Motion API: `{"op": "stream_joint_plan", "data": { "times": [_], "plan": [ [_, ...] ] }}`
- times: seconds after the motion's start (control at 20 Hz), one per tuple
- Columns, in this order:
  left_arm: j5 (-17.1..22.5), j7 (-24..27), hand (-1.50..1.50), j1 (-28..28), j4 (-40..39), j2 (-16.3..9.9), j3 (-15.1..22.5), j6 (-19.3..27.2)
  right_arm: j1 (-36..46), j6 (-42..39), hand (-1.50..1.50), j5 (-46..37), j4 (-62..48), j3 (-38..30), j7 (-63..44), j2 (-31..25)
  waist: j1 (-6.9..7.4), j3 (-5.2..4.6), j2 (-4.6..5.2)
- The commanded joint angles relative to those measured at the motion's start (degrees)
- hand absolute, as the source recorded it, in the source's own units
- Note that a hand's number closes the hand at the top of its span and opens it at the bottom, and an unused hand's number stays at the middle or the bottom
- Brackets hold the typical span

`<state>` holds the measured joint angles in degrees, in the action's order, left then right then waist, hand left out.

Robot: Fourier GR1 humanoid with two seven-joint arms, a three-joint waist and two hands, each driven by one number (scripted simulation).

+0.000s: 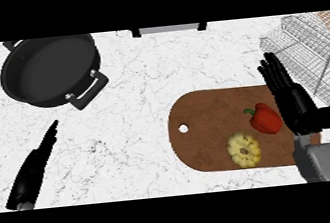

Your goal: Pick the squash from the cutting board and place it in the tiered basket

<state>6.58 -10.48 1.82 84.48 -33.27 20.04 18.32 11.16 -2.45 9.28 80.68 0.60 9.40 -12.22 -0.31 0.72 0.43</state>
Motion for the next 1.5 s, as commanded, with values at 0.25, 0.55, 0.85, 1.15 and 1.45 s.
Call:
{"op": "stream_joint_plan", "data": {
  "times": [0.25,0.55,0.85,1.15,1.45],
  "plan": [
    [5.6,8.8,0.0,-9.3,4.3,10.6,0.9,-4.7,7.1,3.2,-1.5,-24.2,2.6,22.7,-3.6,1.9,1.37,-1.4,-0.51],
    [8.2,16.7,0.0,-9.0,-4.1,16.1,0.7,-9.2,2.9,13.7,-1.5,-35.7,0.0,32.1,-0.2,10.7,0.03,-0.8,-0.31],
    [7.8,16.0,0.0,-8.0,-3.8,15.6,-0.1,-9.3,1.3,13.3,-1.5,-53.3,16.7,40.3,-14.0,3.6,-0.95,-0.87,-1.11],
    [9.7,17.5,0.0,-6.2,-6.0,13.0,-3.2,-11.0,6.7,-2.9,-1.5,-68.9,21.4,41.7,-30.0,-8.6,-2.67,-1.46,-2.37],
    [9.7,17.5,0.0,-7.2,-6.3,13.5,-3.3,-11.1,7.9,-24.7,-1.5,-77.6,28.1,48.4,-42.9,-13.5,-3.4,-1.37,-2.23]
  ]
}}
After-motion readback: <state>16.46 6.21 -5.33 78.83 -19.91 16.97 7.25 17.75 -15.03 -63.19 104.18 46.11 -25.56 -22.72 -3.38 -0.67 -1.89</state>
